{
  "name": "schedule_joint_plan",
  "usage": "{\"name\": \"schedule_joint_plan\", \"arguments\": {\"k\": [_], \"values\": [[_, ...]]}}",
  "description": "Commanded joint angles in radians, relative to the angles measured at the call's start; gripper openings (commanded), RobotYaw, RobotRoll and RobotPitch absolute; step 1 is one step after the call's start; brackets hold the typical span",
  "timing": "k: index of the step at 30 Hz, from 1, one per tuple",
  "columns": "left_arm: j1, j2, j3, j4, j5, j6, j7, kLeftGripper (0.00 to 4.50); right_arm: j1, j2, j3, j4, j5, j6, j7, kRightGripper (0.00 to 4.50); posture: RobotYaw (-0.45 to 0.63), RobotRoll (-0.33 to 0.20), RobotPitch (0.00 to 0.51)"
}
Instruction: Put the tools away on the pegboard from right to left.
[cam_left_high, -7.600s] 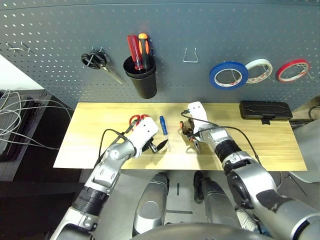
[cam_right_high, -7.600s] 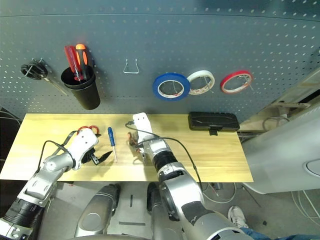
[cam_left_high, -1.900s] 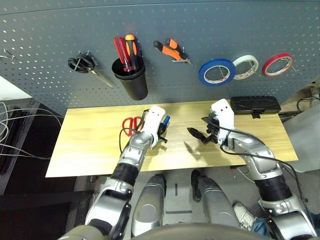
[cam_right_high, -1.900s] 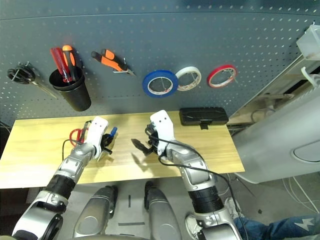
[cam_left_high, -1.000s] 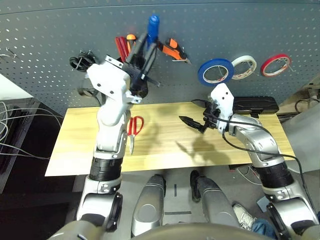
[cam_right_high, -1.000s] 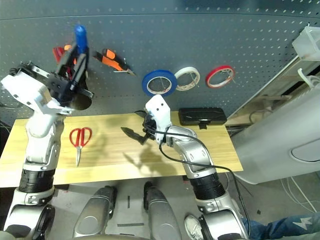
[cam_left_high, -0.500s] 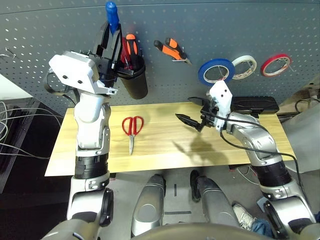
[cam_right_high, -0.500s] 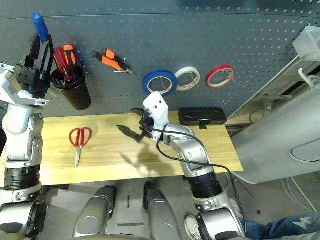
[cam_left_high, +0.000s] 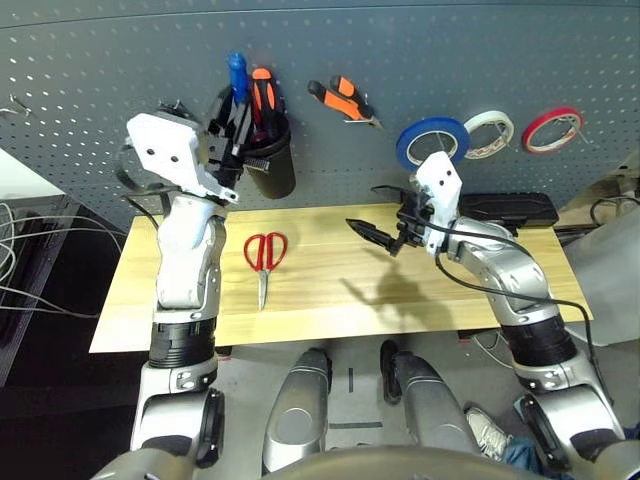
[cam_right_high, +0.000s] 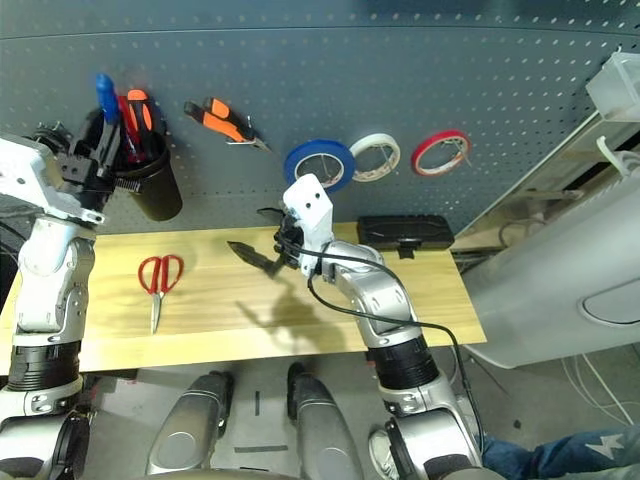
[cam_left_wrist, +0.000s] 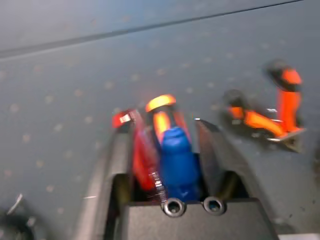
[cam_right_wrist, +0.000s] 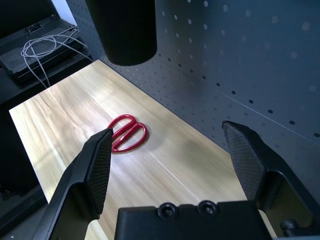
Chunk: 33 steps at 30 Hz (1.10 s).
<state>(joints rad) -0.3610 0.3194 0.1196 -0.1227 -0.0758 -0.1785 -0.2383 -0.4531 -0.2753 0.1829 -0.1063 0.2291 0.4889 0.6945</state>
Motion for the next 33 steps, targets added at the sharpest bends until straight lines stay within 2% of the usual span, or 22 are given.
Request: {"name": "schedule_joint_plan", "arguments": {"k": [1, 3, 4, 9, 17, 23, 28, 33], "values": [[0.034, 0.030, -0.072, -0.056, 0.102, -0.166, -0.038, 3.61, 0.030, -0.009, 0.011, 0.003, -0.005, -0.016, 0.001, 4.50, 0.14, 0.000, 0.228], [0.047, 0.040, -0.126, -0.077, 0.151, -0.219, -0.060, 4.32, 0.048, -0.018, 0.011, 0.007, -0.010, -0.027, 0.002, 4.50, 0.13, 0.000, 0.227], [0.051, 0.043, -0.150, -0.079, 0.168, -0.233, -0.071, 4.46, 0.056, -0.022, 0.011, 0.012, -0.014, -0.036, 0.002, 4.50, 0.13, 0.000, 0.227], [0.082, 0.045, -0.235, -0.057, 0.181, -0.231, -0.124, 4.46, 0.108, -0.045, 0.011, 0.082, -0.051, -0.097, -0.007, 4.50, 0.13, 0.000, 0.225], [0.145, 0.052, -0.344, 0.024, 0.162, -0.093, -0.244, 4.46, 0.170, -0.080, 0.004, 0.193, -0.109, -0.116, -0.046, 4.50, 0.12, 0.000, 0.227], [0.164, 0.050, -0.361, 0.099, 0.181, 0.002, -0.258, 4.46, 0.167, -0.078, 0.011, 0.200, -0.118, -0.114, -0.051, 4.50, 0.12, 0.000, 0.234], [0.195, 0.060, -0.380, 0.199, 0.186, 0.169, -0.299, 4.46, 0.162, -0.074, 0.023, 0.209, -0.134, -0.096, -0.051, 4.50, 0.12, 0.000, 0.235], [0.192, 0.063, -0.338, 0.302, 0.223, 0.274, -0.224, 4.46, 0.156, -0.070, 0.032, 0.206, -0.134, -0.074, -0.043, 4.50, 0.13, 0.000, 0.236]]}}
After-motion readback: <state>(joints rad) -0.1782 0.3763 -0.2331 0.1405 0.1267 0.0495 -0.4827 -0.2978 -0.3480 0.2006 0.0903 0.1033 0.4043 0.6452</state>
